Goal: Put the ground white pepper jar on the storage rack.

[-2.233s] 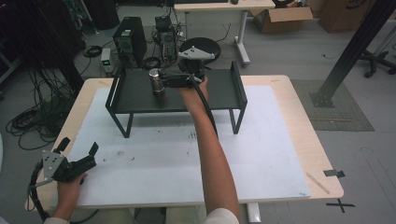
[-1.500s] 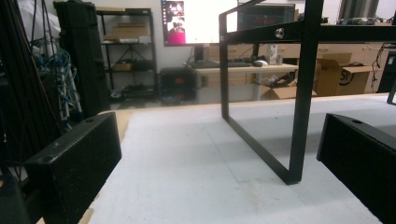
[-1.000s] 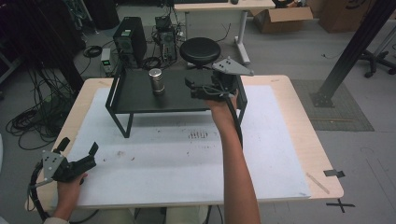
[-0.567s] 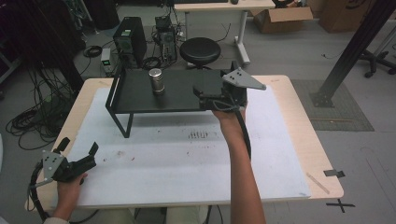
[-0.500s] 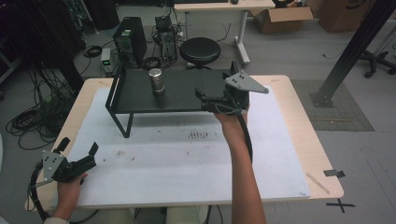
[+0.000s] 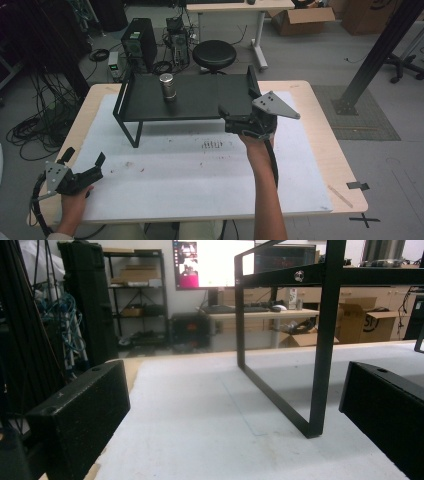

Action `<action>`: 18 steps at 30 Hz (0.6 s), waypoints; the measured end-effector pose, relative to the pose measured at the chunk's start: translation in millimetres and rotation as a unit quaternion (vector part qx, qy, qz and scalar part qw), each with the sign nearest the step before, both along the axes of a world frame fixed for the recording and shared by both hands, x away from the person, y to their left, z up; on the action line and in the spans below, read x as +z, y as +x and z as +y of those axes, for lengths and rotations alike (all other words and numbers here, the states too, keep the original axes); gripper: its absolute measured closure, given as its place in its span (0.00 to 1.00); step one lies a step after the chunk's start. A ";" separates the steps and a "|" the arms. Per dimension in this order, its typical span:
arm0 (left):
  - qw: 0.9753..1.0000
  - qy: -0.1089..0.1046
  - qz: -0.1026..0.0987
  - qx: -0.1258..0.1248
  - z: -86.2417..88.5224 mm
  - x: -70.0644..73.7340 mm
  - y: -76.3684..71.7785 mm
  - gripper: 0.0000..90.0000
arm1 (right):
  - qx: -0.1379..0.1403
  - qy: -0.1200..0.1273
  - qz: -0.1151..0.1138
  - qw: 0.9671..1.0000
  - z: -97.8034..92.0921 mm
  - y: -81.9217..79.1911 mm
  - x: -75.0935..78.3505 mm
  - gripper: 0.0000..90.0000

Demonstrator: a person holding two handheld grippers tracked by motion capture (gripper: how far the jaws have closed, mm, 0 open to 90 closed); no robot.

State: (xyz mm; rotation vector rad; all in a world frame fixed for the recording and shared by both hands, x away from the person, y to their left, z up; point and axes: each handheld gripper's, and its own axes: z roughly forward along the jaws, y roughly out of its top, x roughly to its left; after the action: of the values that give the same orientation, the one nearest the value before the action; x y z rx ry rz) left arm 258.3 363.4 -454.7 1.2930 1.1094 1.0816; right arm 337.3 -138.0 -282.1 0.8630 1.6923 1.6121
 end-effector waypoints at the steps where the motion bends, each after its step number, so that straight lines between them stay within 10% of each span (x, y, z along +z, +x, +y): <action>1: 1.000 0.001 0.000 0.000 0.1 0.0 0.0 0.00 | -0.001 0.000 -0.001 1.000 -2.5 -3.2 -3.1 0.00; 18: 1.000 -0.001 0.000 0.000 -0.2 0.0 0.2 0.00 | -0.034 0.023 -0.007 0.999 -29.9 -27.8 -43.3 0.00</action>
State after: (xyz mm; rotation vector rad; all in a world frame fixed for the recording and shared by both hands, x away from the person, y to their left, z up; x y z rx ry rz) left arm 258.4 363.2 -454.7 1.2915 1.1091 1.0813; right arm 309.5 -167.9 -325.4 0.9204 1.6051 1.6146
